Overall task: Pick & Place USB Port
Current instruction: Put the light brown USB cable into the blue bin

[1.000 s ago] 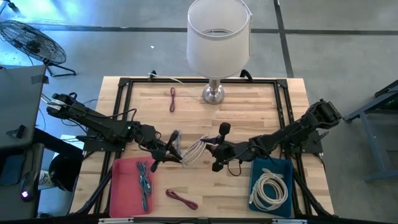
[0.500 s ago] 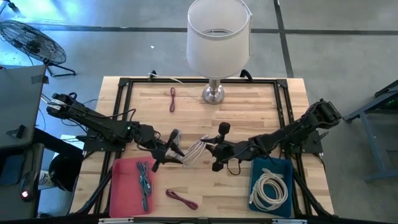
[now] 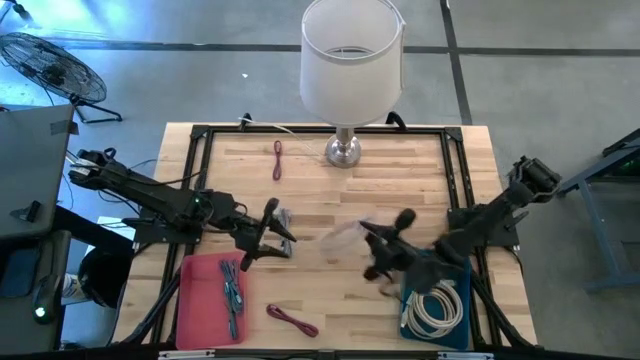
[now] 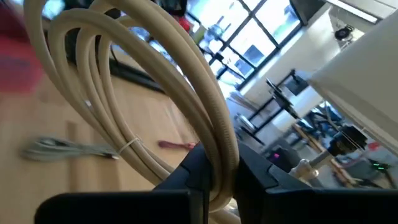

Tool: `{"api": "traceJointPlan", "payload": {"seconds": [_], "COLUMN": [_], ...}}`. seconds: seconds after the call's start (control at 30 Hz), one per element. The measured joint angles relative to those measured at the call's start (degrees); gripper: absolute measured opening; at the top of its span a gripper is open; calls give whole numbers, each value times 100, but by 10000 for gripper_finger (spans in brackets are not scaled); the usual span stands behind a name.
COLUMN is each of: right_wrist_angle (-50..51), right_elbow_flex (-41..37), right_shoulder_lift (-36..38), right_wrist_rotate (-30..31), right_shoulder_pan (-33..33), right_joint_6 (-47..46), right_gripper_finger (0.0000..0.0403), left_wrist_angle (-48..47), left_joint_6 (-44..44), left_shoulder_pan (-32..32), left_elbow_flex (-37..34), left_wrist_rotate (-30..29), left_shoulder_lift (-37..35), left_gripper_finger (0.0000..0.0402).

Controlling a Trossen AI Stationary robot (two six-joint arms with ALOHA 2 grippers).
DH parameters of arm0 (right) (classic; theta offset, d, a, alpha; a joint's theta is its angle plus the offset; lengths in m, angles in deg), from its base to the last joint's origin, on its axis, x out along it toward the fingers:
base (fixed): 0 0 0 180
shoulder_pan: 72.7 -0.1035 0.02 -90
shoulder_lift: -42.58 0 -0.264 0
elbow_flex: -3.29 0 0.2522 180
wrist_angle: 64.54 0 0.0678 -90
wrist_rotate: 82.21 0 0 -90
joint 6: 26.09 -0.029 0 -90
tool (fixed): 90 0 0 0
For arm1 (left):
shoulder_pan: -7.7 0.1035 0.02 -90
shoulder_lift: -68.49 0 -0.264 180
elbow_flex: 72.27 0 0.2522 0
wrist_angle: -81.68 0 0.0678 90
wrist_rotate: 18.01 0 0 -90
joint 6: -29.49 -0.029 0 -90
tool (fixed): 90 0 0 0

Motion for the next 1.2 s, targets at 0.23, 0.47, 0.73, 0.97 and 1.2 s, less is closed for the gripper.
{"api": "traceJointPlan", "payload": {"seconds": [0.23,0.47,0.73,0.97,1.2], "right_wrist_angle": [847,1585,3148,4791,5337], "right_elbow_flex": [0,0,0,0,21], "right_shoulder_lift": [294,288,286,286,286], "right_wrist_rotate": [664,284,-576,-2362,-3694], "right_shoulder_pan": [-1247,-1979,-2151,-1808,-1452], "right_joint_6": [-1625,-3623,-5991,-8102,-8556], "right_gripper_finger": [34,34,34,34,34], "left_wrist_angle": [-487,-659,-662,-703,-750], "left_joint_6": [-9,0,4,5,-24], "left_shoulder_pan": [-2,-2,-4,-2,-2], "left_elbow_flex": [0,-2,-2,-2,-2], "left_wrist_rotate": [-8,135,219,219,182], "left_shoulder_lift": [-258,-268,-268,-268,-265], "left_gripper_finger": [195,195,195,195,195]}}
